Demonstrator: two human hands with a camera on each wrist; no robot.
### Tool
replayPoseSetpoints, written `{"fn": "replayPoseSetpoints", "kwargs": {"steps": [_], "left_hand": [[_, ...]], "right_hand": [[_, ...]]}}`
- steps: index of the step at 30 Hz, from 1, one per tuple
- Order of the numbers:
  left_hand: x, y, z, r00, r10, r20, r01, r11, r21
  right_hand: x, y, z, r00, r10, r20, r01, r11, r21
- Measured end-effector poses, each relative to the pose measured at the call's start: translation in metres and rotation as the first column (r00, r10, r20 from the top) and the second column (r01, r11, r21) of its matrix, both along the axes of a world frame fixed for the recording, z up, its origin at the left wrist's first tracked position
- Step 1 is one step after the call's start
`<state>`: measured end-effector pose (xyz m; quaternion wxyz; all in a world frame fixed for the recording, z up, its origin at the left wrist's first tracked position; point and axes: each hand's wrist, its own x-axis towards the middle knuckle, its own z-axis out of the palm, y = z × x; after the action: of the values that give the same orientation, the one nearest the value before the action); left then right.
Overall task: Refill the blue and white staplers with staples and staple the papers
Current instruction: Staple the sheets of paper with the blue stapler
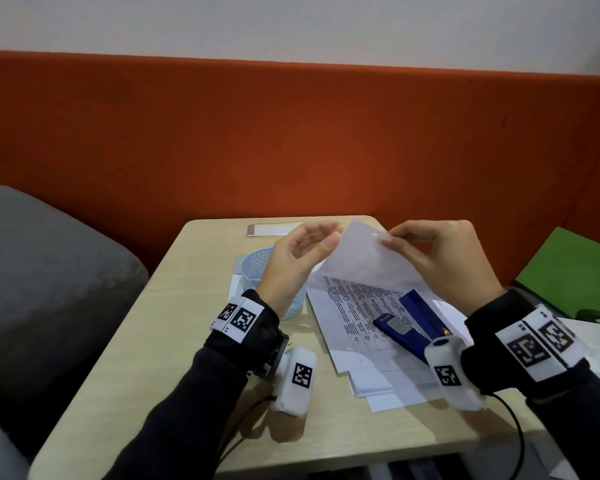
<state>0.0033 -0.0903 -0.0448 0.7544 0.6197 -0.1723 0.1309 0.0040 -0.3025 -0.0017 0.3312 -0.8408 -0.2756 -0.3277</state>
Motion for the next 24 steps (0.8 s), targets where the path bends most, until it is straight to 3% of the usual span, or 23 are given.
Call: {"fn": "replayPoseSetpoints", "kwargs": {"steps": [5, 10, 16, 21, 24], "left_hand": [[-0.001, -0.005, -0.004, 0.998, -0.008, -0.056, 0.012, 0.998, 0.067], [-0.001, -0.001, -0.001, 0.998, 0.034, -0.045, -0.034, 0.999, 0.002], [-0.007, -0.002, 0.005, 1.000, 0.016, 0.003, -0.016, 0.999, 0.051], [-0.009, -0.004, 0.017, 0.990, 0.085, 0.110, -0.104, 0.979, 0.177], [-0.011, -0.007, 0.023, 0.999, 0.036, 0.039, -0.043, 0.979, 0.198]], "right_hand": [[-0.006, 0.000, 0.002, 0.998, -0.044, -0.037, 0.045, 0.998, 0.033], [-0.014, -0.013, -0.001, 0.992, -0.096, -0.080, 0.082, 0.984, -0.156], [-0.033, -0.028, 0.014, 0.958, -0.225, 0.178, 0.212, 0.973, 0.093], [-0.051, -0.033, 0.032, 0.928, -0.296, 0.228, 0.239, 0.939, 0.248], [-0.059, -0.026, 0.036, 0.962, -0.203, 0.185, 0.135, 0.936, 0.326]]}}
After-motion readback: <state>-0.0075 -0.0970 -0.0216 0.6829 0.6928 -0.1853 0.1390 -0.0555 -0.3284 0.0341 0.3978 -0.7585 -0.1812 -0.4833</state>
